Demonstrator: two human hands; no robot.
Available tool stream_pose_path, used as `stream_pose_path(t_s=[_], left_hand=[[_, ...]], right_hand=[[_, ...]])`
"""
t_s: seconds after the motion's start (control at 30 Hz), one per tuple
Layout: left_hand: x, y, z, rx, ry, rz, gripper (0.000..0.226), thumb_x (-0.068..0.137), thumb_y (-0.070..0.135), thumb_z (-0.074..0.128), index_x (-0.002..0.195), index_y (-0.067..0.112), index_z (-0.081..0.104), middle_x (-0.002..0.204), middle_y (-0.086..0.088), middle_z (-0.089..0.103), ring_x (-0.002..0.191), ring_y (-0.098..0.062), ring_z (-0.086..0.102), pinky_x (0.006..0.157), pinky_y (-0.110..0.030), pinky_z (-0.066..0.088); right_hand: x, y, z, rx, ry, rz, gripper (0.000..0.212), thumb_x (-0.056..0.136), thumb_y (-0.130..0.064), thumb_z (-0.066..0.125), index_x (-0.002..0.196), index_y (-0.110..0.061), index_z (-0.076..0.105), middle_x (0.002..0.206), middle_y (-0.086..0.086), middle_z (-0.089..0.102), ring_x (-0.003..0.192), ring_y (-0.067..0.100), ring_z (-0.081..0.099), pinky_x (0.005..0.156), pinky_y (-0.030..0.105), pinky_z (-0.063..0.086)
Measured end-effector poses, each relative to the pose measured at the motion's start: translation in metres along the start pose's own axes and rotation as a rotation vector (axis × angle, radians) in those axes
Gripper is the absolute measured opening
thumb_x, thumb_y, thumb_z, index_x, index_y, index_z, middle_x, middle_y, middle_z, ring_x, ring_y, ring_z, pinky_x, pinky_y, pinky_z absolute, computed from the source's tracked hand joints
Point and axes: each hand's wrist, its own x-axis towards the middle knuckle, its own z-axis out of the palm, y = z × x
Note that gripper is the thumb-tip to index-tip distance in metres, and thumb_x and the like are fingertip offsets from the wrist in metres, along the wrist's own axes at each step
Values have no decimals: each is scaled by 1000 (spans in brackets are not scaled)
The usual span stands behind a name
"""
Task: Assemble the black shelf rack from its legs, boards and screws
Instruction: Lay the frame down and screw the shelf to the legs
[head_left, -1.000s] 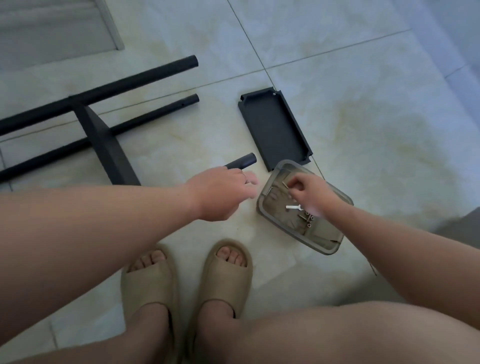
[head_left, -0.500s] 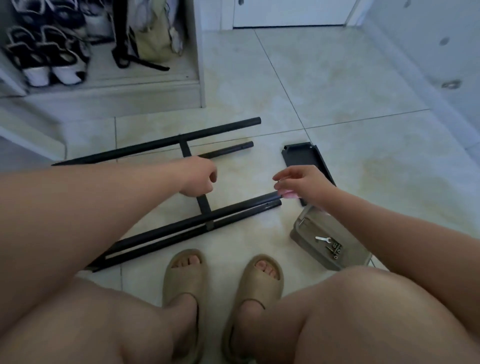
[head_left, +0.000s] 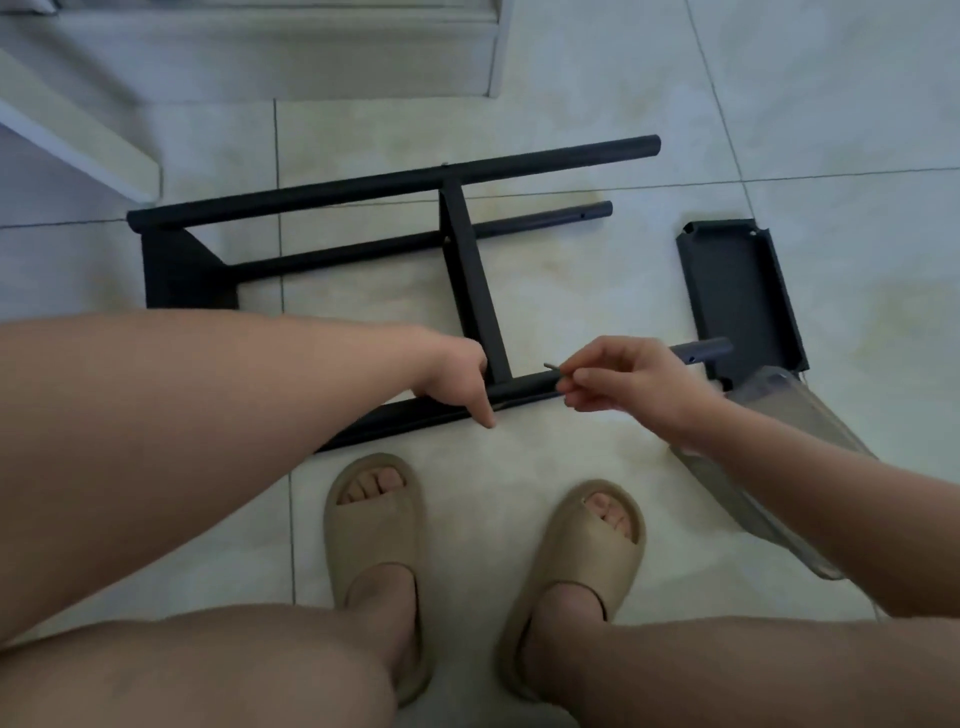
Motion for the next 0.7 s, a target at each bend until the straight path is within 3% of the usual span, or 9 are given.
stream_pose_path(t_s=[0.13,0.27,0.43,0.57,0.7], left_hand=[[14,-15,16,-147,20,86,43,88,25,75,120,5,54,98,-6,73,85,-19,68,81,-34,54],[16,-26,22,-345,83,176,41,88,18,75,123,11,56,110,-4,68,79,-16,72,86,-41,58],[23,-42,2,-498,196,222,38,87,10,75,122,11,61,102,4,66,66,-15,64,72,-32,54],[31,-53,-25,-571,210,245,35,87,6,74,119,13,64,114,-1,68,61,-7,64,63,-20,55],[38,-59,-33,-591,184,281,29,87,8,74,108,24,65,109,4,69,59,-6,63,64,-23,52]], right_hand=[[4,10,12,-47,-69,-14,17,97,6,58,95,-5,71,89,12,77,79,21,73,78,29,60],[8,15,20,-60,-93,-71,15,96,8,58,97,-1,70,88,11,77,77,19,73,77,26,59],[29,8,28,-99,-120,-165,18,96,7,59,96,-6,71,89,10,76,80,20,73,81,29,60],[48,0,32,-202,-120,-242,20,97,4,60,95,-14,70,90,4,76,83,18,74,84,28,59],[65,-2,34,-282,-119,-286,18,97,1,61,95,-15,68,89,-1,76,83,15,73,83,25,58]])
